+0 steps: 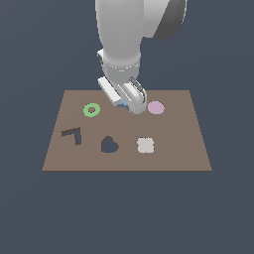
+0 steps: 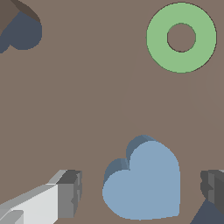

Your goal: Insert a designated object into the corresponding slot on a board.

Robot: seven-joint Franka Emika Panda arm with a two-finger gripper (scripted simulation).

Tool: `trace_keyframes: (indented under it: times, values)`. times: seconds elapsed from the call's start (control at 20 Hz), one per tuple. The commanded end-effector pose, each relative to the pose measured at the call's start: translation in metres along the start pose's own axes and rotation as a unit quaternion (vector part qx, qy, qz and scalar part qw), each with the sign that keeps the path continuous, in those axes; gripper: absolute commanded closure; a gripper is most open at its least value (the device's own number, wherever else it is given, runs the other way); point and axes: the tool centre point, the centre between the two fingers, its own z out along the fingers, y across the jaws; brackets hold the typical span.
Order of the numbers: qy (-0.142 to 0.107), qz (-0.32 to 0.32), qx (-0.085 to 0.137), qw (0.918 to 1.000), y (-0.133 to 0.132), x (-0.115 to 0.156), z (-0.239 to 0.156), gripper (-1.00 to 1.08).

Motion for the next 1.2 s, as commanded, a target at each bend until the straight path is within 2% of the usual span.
trace_keyframes:
  times: [0.0, 0.35, 0.4, 1.15]
  values:
    - [0.000, 0.001, 0.000, 1.0000, 0.000, 0.000, 0.004, -0.92]
    - [0.000, 0.002, 0.000, 1.0000, 0.001, -0.001, 0.019, -0.92]
    - [0.000, 0.002, 0.000, 1.0000, 0.001, -0.001, 0.019, 1.08]
    - [0.000, 0.002, 0.000, 1.0000, 0.000, -0.001, 0.016, 1.08]
